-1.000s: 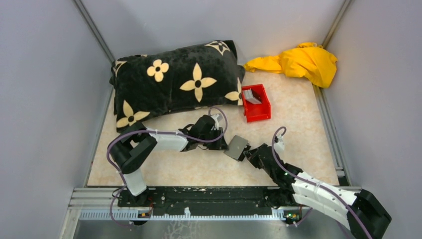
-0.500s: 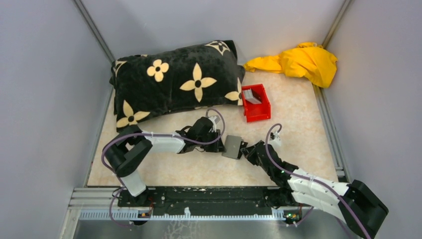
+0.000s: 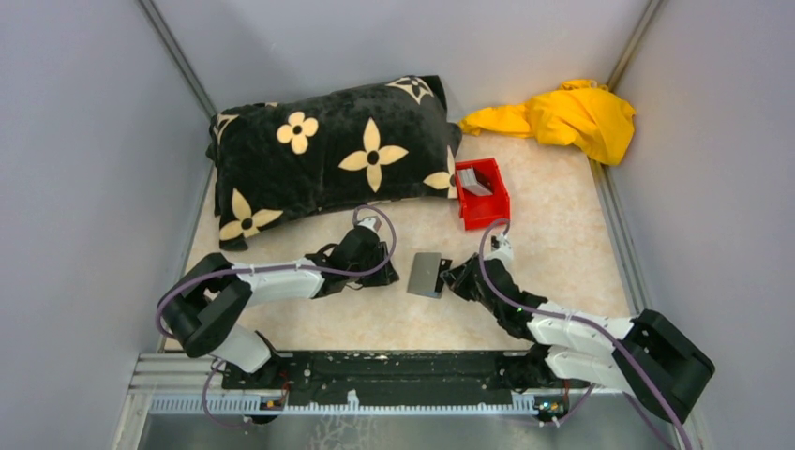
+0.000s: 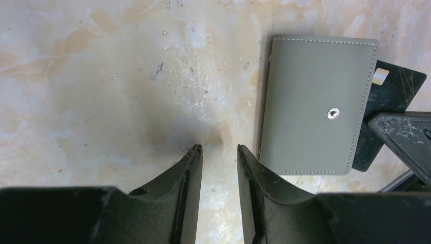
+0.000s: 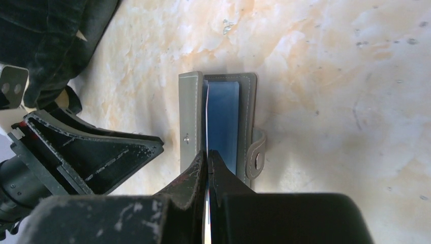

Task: Put the credit cards into the card holder
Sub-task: Open the card holder at the center of the board.

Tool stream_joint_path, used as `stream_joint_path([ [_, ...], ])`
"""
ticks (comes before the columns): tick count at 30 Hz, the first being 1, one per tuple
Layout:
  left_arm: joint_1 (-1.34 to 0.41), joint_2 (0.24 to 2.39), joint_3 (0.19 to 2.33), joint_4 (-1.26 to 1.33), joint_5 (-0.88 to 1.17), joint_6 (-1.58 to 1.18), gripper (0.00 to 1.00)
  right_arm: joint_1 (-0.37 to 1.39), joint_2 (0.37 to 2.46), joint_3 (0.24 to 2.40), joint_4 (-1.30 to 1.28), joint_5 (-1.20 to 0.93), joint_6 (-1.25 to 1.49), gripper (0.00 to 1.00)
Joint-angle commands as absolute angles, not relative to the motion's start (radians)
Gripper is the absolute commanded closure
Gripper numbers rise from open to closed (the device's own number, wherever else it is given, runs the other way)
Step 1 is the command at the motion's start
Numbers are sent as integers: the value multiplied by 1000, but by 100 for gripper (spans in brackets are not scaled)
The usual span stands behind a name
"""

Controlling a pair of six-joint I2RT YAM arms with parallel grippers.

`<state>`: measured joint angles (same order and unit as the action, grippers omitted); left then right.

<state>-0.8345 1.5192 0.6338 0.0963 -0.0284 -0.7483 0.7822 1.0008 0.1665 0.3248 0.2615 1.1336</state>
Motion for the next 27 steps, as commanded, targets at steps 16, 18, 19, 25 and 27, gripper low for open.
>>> stream_joint_path([
  [16, -825, 1624, 617, 80, 0, -762, 81, 801, 1196, 373, 519, 150, 1027, 100],
  [18, -827, 1629, 608, 84, 3, -764, 82, 814, 1220, 386, 527, 150, 1025, 100],
  [19, -826, 1631, 602, 89, 6, -765, 83, 819, 1230, 393, 532, 148, 1024, 100],
  [25, -826, 1657, 584, 108, 15, -769, 84, 855, 1278, 430, 558, 145, 1014, 100],
  [27, -826, 1667, 580, 121, 18, -771, 84, 869, 1290, 449, 552, 148, 1003, 100],
])
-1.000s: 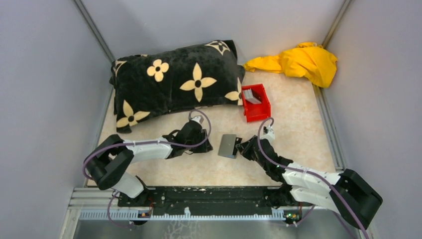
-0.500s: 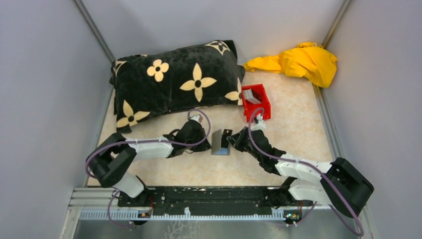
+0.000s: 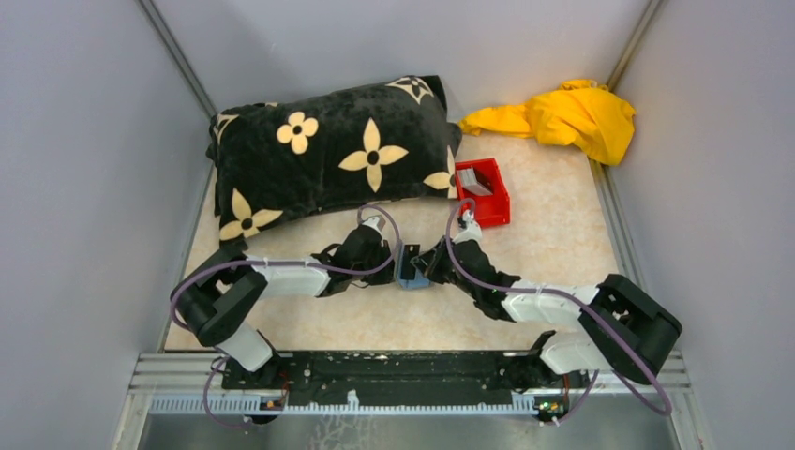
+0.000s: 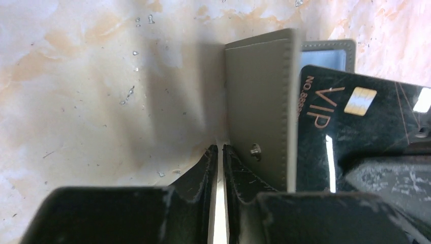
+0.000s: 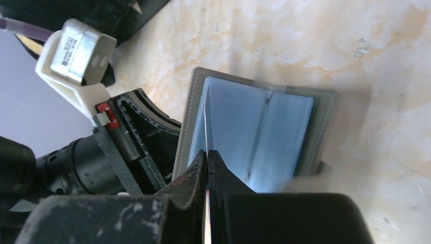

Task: Put the credit cards into the card holder
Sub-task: Open the card holder at the center of the board.

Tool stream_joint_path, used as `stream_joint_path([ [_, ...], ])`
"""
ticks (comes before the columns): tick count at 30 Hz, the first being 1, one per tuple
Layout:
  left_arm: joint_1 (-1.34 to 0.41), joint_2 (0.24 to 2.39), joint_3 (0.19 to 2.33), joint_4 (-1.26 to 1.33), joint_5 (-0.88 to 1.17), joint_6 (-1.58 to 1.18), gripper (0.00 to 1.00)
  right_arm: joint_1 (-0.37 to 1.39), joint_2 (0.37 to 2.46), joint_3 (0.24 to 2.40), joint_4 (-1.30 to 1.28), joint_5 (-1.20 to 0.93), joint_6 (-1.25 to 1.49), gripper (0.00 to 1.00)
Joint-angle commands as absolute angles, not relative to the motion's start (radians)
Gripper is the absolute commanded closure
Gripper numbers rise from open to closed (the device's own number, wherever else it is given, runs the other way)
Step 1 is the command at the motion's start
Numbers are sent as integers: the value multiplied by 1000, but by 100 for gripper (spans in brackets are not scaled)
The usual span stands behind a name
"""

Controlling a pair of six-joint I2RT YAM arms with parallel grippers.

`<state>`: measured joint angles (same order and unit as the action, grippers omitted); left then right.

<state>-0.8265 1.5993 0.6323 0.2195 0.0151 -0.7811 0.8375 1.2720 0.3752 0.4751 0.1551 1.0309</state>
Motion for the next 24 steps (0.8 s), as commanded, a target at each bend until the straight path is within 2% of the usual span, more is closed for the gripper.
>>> stream_joint_path([
  [1, -826, 1672, 579, 126, 21, -773, 84, 875, 1298, 459, 547, 150, 999, 100],
  [11, -826, 1710, 584, 137, 34, -761, 84, 883, 1390, 457, 555, 150, 990, 100],
  [24, -827, 1656, 574, -19, -27, -764, 82, 919, 1554, 532, 573, 123, 929, 100],
])
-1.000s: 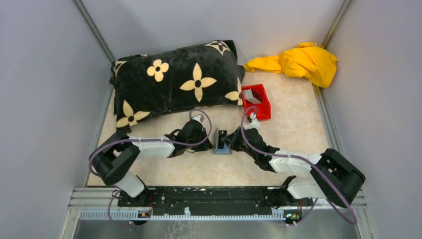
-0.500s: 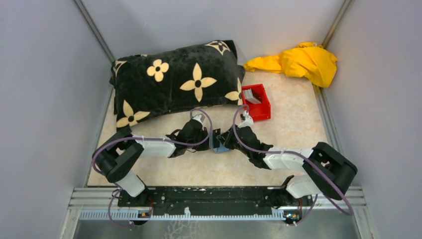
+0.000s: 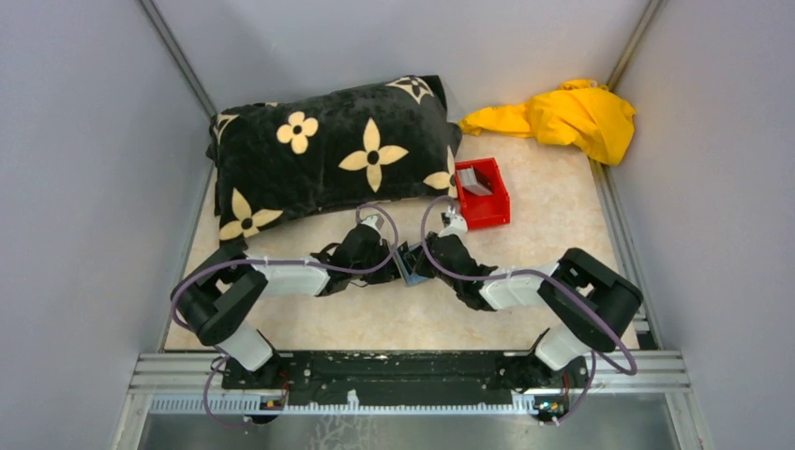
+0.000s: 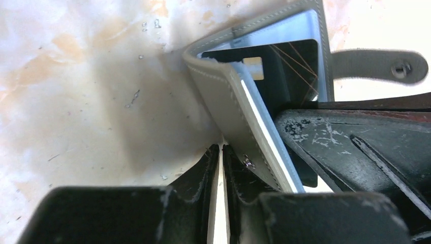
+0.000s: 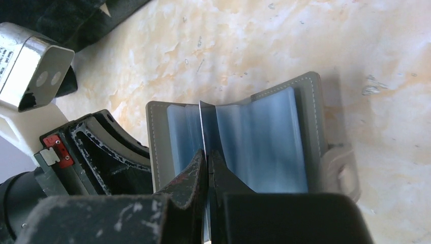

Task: Put the credit cards into the card holder
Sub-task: Open the card holder at the center of the board.

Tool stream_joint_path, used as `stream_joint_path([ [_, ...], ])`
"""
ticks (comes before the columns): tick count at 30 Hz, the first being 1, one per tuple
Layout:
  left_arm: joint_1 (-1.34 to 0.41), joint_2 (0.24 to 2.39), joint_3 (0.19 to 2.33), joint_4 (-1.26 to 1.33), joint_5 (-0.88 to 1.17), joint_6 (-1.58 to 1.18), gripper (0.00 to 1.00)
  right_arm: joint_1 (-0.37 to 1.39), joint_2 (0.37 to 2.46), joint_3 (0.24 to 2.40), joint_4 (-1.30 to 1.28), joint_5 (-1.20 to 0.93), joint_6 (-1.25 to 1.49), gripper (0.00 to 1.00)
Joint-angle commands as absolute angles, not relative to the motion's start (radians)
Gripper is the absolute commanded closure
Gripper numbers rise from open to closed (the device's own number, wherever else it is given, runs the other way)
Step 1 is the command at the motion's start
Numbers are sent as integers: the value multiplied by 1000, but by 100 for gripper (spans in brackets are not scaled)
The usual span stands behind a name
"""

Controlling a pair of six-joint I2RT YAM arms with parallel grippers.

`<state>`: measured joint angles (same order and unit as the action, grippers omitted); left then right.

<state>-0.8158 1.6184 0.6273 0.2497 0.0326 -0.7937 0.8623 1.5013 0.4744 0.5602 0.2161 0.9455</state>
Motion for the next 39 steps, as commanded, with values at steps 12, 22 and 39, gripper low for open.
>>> stream_joint_path([
  [12, -826, 1440, 598, -356, -152, -830, 73, 1020, 1593, 654, 442, 226, 809, 100],
  [22, -827, 1385, 608, -473, -211, -872, 72, 1046, 1555, 681, 408, 260, 775, 100],
  [39, -825, 1390, 589, -445, -244, -910, 70, 1049, 1518, 685, 450, 201, 788, 100],
])
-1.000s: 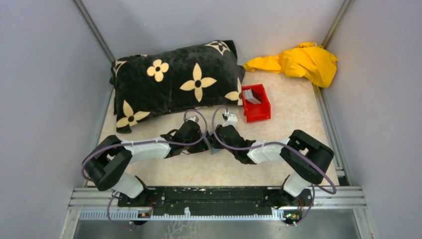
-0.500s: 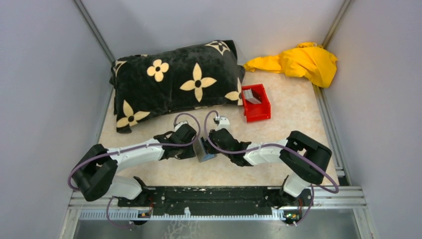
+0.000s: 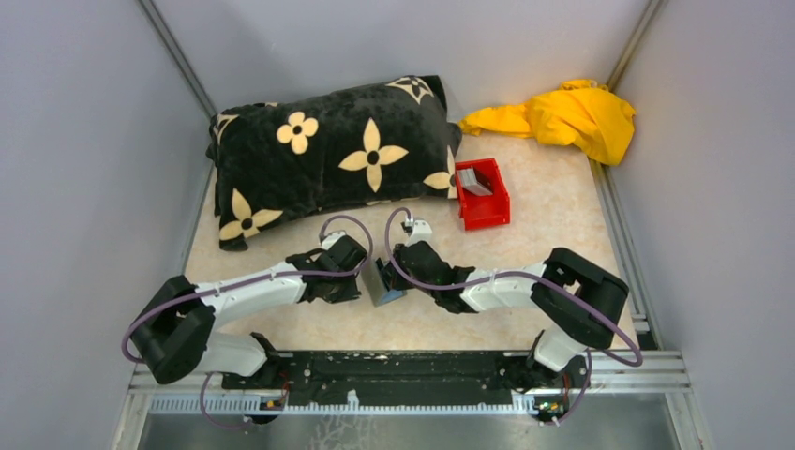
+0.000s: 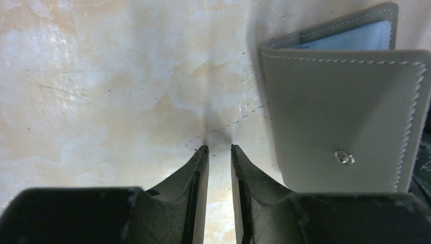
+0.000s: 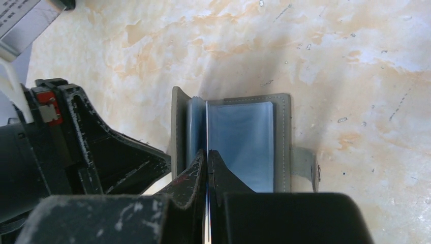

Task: Put the credit cards into the card holder
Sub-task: Open the card holder at the center of the board.

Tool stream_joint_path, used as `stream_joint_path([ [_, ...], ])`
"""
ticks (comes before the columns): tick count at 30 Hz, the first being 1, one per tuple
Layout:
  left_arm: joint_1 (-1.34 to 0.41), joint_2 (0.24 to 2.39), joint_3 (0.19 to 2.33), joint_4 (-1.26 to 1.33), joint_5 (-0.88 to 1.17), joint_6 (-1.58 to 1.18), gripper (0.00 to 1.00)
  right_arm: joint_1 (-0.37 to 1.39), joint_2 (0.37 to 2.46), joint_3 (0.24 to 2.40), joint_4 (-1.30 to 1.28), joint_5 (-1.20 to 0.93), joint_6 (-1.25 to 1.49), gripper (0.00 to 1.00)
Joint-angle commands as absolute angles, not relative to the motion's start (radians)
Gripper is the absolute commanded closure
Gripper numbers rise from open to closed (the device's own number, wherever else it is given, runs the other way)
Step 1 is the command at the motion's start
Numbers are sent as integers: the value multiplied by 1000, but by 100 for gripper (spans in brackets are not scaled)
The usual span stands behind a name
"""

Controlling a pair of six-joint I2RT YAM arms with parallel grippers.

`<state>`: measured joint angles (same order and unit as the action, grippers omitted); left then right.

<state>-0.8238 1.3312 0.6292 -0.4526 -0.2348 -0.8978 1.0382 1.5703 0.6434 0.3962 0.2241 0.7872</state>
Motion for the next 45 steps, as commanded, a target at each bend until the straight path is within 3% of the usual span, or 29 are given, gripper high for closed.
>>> stream_joint_path([
  [1, -824, 1403, 587, -437, -251, -910, 70, 1049, 1515, 681, 457, 198, 791, 100],
  [26, -813, 1798, 575, -208, -141, -863, 72, 1050, 1453, 641, 495, 181, 799, 100],
  [45, -816, 1963, 712, 85, 233, -691, 77, 1049, 1456, 662, 378, 285, 721, 100],
])
